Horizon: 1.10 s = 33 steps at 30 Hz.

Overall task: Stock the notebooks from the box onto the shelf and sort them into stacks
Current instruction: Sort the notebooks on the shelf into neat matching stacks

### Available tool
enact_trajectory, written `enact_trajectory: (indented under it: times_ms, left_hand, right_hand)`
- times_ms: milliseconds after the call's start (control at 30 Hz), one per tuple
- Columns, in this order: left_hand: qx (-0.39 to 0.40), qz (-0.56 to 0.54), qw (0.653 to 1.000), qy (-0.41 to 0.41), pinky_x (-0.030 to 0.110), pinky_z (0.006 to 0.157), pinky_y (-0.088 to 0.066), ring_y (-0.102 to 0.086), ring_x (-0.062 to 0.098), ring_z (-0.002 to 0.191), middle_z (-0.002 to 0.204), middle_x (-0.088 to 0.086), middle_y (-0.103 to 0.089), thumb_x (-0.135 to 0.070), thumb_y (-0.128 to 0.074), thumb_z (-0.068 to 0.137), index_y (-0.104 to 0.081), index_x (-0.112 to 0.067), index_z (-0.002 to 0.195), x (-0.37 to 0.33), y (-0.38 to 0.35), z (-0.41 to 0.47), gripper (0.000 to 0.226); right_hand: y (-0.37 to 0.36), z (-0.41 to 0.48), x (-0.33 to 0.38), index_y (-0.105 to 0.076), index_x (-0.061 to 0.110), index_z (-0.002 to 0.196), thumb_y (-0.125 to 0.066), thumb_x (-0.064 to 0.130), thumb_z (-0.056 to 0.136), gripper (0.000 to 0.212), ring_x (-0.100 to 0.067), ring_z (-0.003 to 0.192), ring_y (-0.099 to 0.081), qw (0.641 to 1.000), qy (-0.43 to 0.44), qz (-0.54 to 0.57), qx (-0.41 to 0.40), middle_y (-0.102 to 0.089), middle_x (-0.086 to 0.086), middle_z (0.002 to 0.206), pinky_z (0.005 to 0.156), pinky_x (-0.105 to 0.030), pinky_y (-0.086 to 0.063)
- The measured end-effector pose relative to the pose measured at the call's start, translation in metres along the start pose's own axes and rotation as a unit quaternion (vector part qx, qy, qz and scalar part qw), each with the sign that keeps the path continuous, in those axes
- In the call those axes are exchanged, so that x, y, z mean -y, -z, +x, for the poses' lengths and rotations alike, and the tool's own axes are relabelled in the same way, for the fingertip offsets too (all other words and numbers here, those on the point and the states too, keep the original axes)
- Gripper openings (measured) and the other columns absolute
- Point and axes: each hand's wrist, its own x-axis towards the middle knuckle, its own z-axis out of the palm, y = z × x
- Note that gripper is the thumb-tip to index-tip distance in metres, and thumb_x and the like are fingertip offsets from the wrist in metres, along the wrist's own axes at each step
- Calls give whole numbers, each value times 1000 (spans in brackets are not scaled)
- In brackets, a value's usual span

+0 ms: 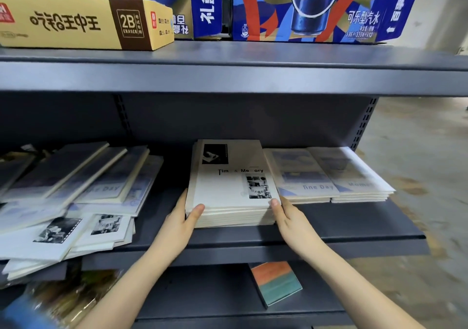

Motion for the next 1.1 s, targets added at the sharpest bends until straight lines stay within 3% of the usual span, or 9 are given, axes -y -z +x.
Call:
enact_trajectory:
  times_ms: [200, 333, 600, 800, 1000, 1100]
  left_hand:
    - [15, 6, 1000, 18, 15, 93, -29, -41, -1, 113, 125, -16, -45, -26, -55, 92, -23, -25, 145, -2, 0, -2, 63]
    - [9, 14, 1000, 23, 15, 91, -32, -44, -1, 109, 119, -19, -49, -21, -65, 86, -26, -27, 144, -1, 1, -3, 71]
    - [-20, 39, 998, 41, 18, 96, -33, -47, 17, 126, 137, 1, -51, -29, -60, 90, -20, -19, 149, 8, -1, 1, 72]
    - [-14, 39, 998, 37, 16, 90, -35, -49, 4, 107, 125, -8, -56, -21, -76, 75, -22, -24, 147, 6, -4, -3, 90]
    - [-31, 35, 998, 38, 16, 88, -36, -49, 6, 102, 117, -8, -56, -15, -74, 77, -25, -20, 145, 4, -6, -4, 84]
    - [-58, 34, 996, 62, 19, 84, -39, -51, 10, 98, 121, 1, -59, -12, -75, 76, -33, -16, 139, 5, -5, 1, 76]
  right_hand:
    - [1, -1, 2, -51, 19, 114, -28, 41, 100, 35, -18, 85, -54, 1000, -5, 10, -3, -59, 3, 85, 69, -27, -37]
    - [1, -1, 4, -47, 22, 104, -33, 40, 100, 23, -3, 74, -49, 1000, -12, 5, 7, -51, 14, 75, 63, -10, -34]
    - [4, 1, 6, -49, 22, 97, -37, 41, 99, 23, 0, 63, -47, 1000, 8, -24, -8, -49, 13, 64, 55, -14, -33]
    - [1, 2, 0, -53, 16, 111, -46, 40, 95, 29, -4, 61, -45, 999, 7, -42, 3, -45, 9, 65, 53, -16, -33]
    - [2, 8, -4, -59, 7, 101, -56, 40, 91, 35, -16, 66, -51, 997, 6, -79, -11, -50, 0, 67, 58, -22, -37]
    - [3, 10, -3, -62, 10, 95, -60, 37, 89, 29, -11, 64, -50, 997, 15, -71, -23, -53, 3, 66, 57, -18, -35]
